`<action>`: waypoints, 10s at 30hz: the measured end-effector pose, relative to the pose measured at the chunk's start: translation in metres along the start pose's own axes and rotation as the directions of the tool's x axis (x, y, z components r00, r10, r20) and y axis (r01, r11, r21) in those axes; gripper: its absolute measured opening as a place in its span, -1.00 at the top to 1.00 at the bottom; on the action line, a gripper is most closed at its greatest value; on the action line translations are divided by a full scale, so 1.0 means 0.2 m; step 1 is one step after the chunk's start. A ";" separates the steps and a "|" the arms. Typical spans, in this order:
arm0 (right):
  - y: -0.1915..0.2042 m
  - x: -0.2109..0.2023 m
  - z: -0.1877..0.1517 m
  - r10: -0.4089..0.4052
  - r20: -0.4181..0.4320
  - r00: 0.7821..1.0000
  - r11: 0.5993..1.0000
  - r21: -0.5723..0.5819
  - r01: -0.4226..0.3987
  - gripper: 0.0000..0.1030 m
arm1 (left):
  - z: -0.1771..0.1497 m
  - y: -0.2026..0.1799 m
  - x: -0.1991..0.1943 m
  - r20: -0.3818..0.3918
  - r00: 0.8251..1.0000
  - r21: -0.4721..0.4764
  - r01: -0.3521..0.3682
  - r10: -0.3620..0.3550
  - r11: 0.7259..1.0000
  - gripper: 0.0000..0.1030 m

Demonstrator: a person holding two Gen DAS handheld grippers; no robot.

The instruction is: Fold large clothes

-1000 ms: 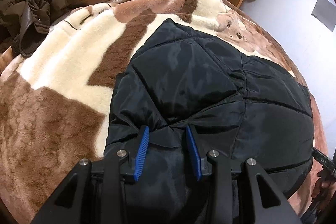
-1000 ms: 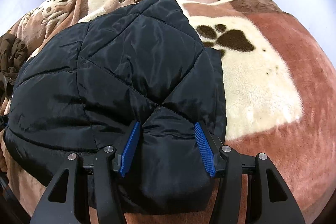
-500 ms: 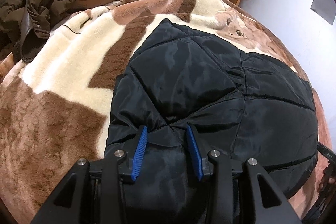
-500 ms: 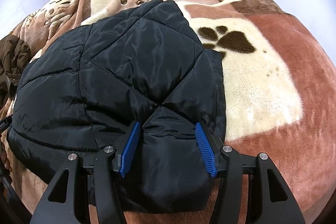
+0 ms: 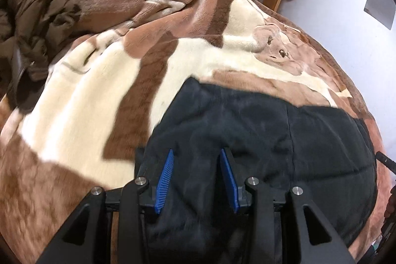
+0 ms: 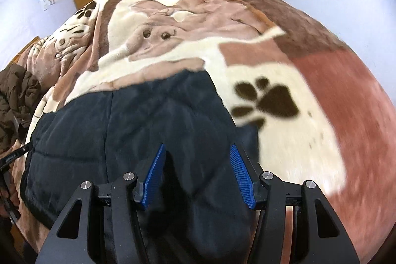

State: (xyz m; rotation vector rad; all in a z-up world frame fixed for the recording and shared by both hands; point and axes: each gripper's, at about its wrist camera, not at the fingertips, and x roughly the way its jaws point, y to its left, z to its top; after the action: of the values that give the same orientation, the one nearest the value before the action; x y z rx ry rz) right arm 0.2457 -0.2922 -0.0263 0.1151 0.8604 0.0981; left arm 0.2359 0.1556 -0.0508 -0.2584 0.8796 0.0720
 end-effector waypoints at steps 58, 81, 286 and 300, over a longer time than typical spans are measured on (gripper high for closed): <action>-0.39 0.34 -0.30 0.329 -0.174 0.928 0.913 0.311 -0.265 -0.56 | -0.29 0.35 0.23 -0.109 0.968 -0.295 0.184 -0.224 0.938 -0.47; -0.18 0.06 -0.14 0.312 -0.137 0.940 0.941 0.180 -0.286 0.51 | -0.15 0.14 -0.06 -0.054 0.990 -0.118 0.124 -0.131 0.985 0.59; 0.69 -0.87 -0.73 0.081 0.005 0.997 0.965 -0.249 -0.077 -0.19 | -0.76 -0.50 -1.07 0.063 0.998 0.117 -0.004 -0.004 0.993 -0.38; 0.69 -0.87 -0.72 0.080 0.004 0.997 0.964 -0.253 -0.076 -0.19 | -0.77 -0.54 -1.06 0.055 0.998 0.113 -0.020 0.013 0.993 -0.38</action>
State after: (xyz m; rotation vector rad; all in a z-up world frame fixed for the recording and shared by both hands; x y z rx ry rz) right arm 0.0174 -0.1701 0.0297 -0.0899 0.8222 0.2797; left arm 0.0039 0.0226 0.0393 -0.1427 0.8290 0.0442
